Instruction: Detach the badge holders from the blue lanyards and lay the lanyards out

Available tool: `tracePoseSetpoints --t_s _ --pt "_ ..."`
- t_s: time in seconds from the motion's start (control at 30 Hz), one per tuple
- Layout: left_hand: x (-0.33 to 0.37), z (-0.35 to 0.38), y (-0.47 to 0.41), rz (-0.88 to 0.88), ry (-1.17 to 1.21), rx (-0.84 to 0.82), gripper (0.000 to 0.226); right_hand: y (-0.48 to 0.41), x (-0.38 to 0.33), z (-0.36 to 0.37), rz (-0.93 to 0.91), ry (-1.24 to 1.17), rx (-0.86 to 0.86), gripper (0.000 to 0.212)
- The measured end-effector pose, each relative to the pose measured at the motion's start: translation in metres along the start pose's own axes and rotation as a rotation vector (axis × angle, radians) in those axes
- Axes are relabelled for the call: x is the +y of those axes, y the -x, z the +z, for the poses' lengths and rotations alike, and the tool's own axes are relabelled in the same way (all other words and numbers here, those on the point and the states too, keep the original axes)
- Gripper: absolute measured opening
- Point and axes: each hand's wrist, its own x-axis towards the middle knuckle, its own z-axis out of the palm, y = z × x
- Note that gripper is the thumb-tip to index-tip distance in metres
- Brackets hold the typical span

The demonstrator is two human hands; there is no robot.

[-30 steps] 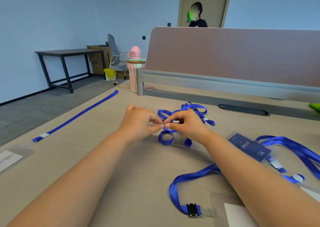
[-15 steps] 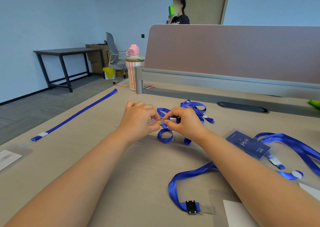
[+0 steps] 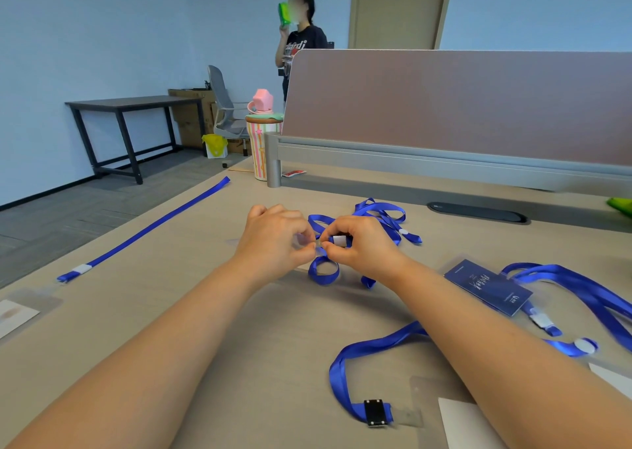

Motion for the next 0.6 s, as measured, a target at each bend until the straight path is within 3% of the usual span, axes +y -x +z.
tracePoseSetpoints --t_s 0.47,0.6 --pt "-0.001 -0.010 -0.001 -0.023 0.144 -0.093 0.013 -0.002 -0.002 -0.008 0.033 -0.095 -0.032 0.006" --pt "-0.003 -0.026 -0.004 -0.111 0.285 -0.107 0.006 -0.004 0.001 -0.019 0.049 -0.129 -0.097 0.027"
